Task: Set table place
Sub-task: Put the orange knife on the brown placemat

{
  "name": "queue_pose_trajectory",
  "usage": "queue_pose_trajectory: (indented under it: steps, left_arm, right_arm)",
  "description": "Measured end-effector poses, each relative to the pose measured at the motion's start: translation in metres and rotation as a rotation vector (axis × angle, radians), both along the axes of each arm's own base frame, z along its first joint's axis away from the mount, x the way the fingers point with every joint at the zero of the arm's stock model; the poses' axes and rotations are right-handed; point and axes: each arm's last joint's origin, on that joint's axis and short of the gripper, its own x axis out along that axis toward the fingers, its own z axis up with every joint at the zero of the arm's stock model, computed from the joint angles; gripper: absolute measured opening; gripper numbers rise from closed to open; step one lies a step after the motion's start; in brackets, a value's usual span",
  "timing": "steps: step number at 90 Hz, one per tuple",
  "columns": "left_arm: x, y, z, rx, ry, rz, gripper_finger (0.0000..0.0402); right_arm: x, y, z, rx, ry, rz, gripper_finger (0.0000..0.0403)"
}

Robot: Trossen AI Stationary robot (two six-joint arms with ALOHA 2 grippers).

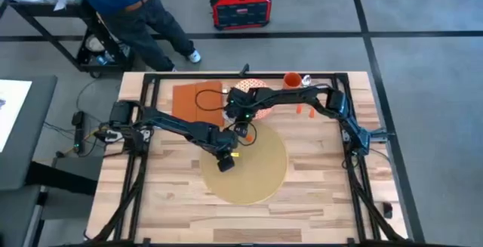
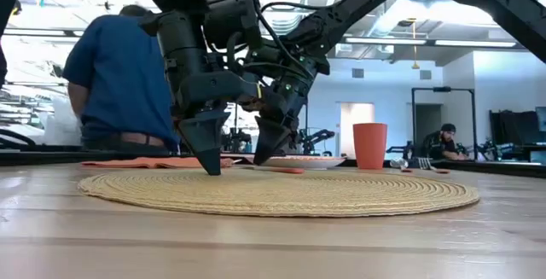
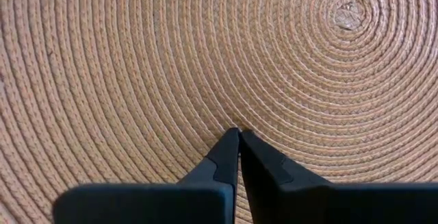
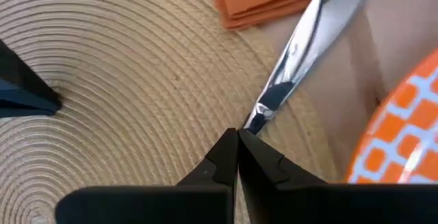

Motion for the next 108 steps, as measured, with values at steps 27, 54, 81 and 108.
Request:
queue_pose_trajectory:
  steps: [27, 54, 81, 108]
  left_arm:
    - [0.000, 0.001, 0.000, 0.004, 0.000, -0.009, 0.0000]
    - [0.000, 0.001, 0.000, 0.027, 0.000, -0.020, 0.0000]
    - [0.000, 0.001, -0.001, 0.034, 0.001, -0.021, 0.0000]
    - [-0.008, 0.001, -0.012, 0.042, 0.011, -0.020, 0.0000]
  right_arm:
    - [-0.008, 0.013, -0.003, 0.030, 0.116, 0.043, 0.0000]
    - [-0.014, 0.043, -0.005, 0.065, 0.243, 0.094, 0.0000]
    - [-0.021, 0.064, -0.007, 0.106, 0.364, 0.067, 0.0000]
    - [-0.022, 0.092, -0.006, 0.121, 0.429, 0.048, 0.0000]
